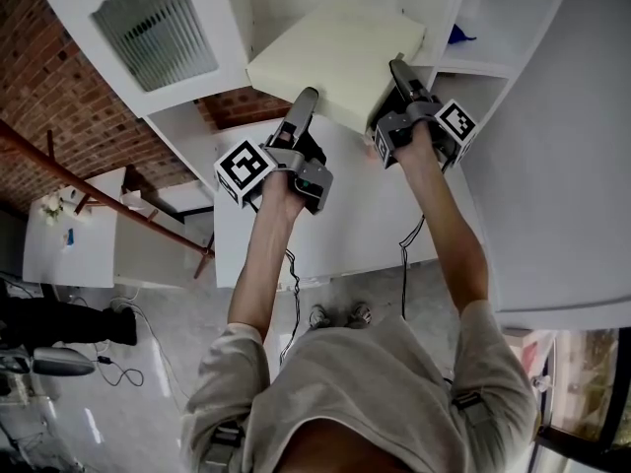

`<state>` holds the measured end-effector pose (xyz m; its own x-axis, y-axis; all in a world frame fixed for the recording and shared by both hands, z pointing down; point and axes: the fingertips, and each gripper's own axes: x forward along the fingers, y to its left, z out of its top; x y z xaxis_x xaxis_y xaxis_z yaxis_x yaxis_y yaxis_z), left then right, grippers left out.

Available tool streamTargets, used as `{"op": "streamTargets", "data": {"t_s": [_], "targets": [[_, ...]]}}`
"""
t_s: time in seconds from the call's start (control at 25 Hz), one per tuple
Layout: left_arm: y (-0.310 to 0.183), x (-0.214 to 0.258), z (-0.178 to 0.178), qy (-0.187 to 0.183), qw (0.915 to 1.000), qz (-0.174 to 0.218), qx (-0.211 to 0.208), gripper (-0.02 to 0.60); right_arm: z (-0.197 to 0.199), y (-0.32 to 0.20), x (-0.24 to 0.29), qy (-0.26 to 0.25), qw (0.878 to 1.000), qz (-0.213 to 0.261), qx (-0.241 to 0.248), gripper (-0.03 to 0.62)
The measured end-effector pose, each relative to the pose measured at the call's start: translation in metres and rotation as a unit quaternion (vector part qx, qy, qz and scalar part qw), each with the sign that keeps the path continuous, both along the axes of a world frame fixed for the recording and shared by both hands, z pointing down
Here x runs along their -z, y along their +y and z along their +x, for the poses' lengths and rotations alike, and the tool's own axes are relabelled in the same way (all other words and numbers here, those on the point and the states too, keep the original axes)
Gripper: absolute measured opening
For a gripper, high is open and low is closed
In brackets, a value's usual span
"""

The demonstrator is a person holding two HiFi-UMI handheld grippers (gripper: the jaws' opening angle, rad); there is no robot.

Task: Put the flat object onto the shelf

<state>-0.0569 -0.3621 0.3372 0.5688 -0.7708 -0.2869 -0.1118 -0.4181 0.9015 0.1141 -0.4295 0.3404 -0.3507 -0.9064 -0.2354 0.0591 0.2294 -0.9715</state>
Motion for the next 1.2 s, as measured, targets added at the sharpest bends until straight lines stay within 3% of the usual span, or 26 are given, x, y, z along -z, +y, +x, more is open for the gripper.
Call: {"op": "streamTargets", "data": {"t_s": [0.24,0.32,0.4,0.68,0.88,1.2], "targets": [[-0.021,0.001,0.016,0.026,0.9992,-0.027,-0.014,0.433,0.000,-0.002,-0.004,-0.004,1.000,0.000,0.008,0.293],[-0.025,-0.004,0.015,0.033,0.9985,-0.041,-0.013,0.336,-0.005,0.002,-0.003,0.008,1.000,-0.003,0.018,0.293],[-0.026,-0.009,0.010,0.051,0.9974,-0.047,-0.018,0.321,-0.009,0.006,-0.003,0.021,0.999,-0.003,0.023,0.293],[-0.009,-0.001,0.004,0.068,0.9953,-0.035,-0.058,0.316,-0.019,0.033,0.000,0.045,0.998,-0.002,0.035,0.294],[0.002,0.005,-0.001,0.064,0.9929,-0.015,-0.100,0.316,-0.020,0.059,0.011,0.049,0.998,0.034,0.008,0.294],[-0.009,0.015,-0.013,0.072,0.9884,0.002,-0.134,0.311,-0.030,0.080,0.008,0.067,0.997,0.048,-0.010,0.294]]}}
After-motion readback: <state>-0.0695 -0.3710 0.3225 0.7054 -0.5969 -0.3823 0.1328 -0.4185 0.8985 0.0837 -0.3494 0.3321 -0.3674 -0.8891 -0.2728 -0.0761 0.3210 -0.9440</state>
